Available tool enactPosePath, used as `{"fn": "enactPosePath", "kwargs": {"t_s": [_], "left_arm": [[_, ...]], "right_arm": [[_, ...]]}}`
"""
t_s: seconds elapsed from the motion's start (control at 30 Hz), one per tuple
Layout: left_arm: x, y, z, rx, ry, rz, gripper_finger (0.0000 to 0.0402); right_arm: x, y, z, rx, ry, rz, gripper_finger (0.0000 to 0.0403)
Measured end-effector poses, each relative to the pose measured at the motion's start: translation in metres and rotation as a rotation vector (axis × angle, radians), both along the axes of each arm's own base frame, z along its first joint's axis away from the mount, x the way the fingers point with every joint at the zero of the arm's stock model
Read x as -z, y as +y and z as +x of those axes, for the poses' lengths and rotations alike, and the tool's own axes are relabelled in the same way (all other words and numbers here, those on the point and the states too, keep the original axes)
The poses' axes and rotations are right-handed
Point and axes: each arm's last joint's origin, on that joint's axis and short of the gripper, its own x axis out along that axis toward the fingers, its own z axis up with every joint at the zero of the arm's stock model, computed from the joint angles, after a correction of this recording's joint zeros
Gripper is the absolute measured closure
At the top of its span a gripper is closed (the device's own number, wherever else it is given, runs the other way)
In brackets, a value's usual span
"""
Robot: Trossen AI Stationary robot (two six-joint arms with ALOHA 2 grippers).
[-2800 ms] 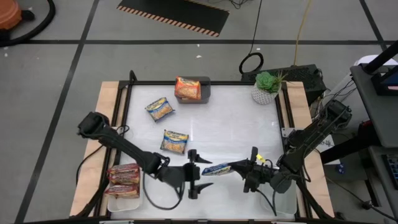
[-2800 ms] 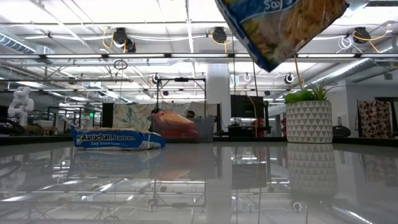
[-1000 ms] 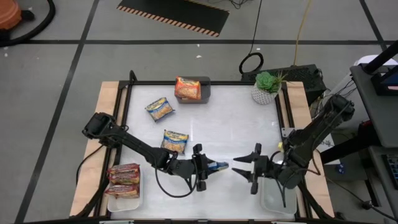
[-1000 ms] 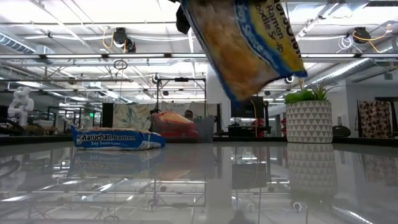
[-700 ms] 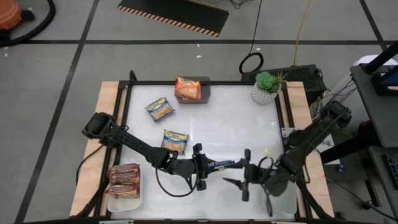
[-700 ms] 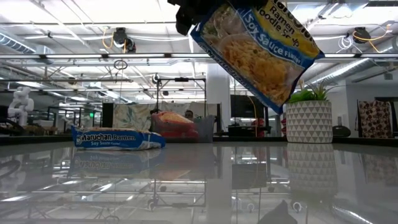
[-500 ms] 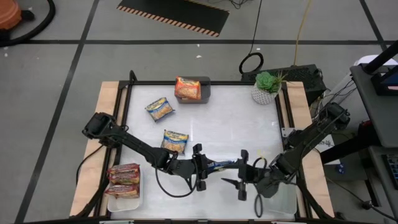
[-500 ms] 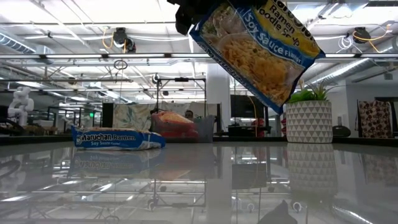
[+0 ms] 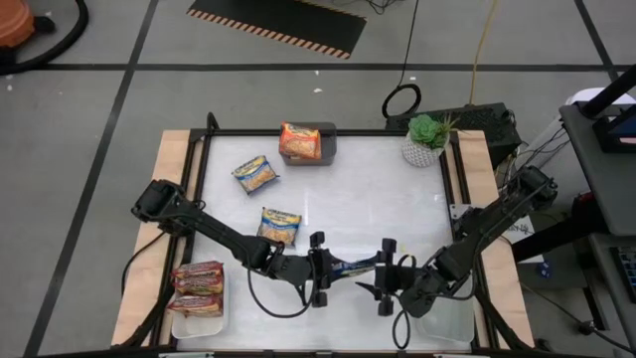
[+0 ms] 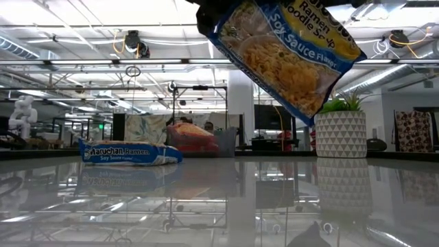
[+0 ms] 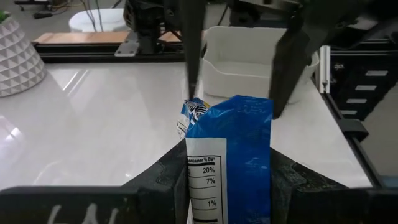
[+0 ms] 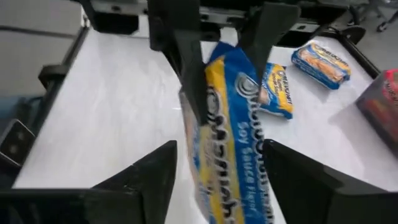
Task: Sort Maruchan noodles
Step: Put the bottom blue noodle pack into the gray bin
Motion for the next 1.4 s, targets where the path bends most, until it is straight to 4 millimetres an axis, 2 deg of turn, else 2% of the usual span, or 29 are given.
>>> {"fn": "enactPosePath", "kwargs": {"t_s": [0.13, 0.2, 0.3, 0.5, 0.7, 1.07, 1.3, 1.4], "left_arm": [[0.0, -0.002, -0.001, 0.018, 0.002, 0.012, 0.0267], [0.0, -0.002, -0.001, 0.026, 0.001, 0.029, 0.0266], [0.0, -0.002, -0.001, 0.032, 0.001, 0.043, 0.0266], [-0.001, -0.002, -0.001, 0.029, -0.006, 0.044, 0.0266], [0.0, -0.003, -0.001, 0.033, -0.003, 0.044, 0.0266], [0.0, -0.003, -0.001, 0.037, 0.005, 0.043, 0.0266], [0.001, -0.003, -0.001, 0.034, 0.007, 0.047, 0.0264], [0.001, -0.006, -0.003, 0.038, 0.007, 0.051, 0.0246]], "right_arm": [[0.002, -0.004, -0.001, 0.022, 0.023, -0.046, 0.014], [0.004, -0.006, 0.0, 0.024, 0.041, -0.011, 0.0131], [0.006, -0.01, 0.003, 0.026, 0.084, 0.07, 0.013], [0.015, -0.024, 0.017, 0.065, 0.128, 0.074, 0.0143], [0.016, -0.03, 0.023, 0.027, 0.175, 0.161, 0.0173], [0.016, -0.028, 0.022, -0.073, 0.202, 0.098, 0.0288], [0.016, -0.028, 0.023, -0.083, 0.201, 0.088, 0.029], [0.016, -0.027, 0.023, -0.096, 0.206, 0.107, 0.0293]]}}
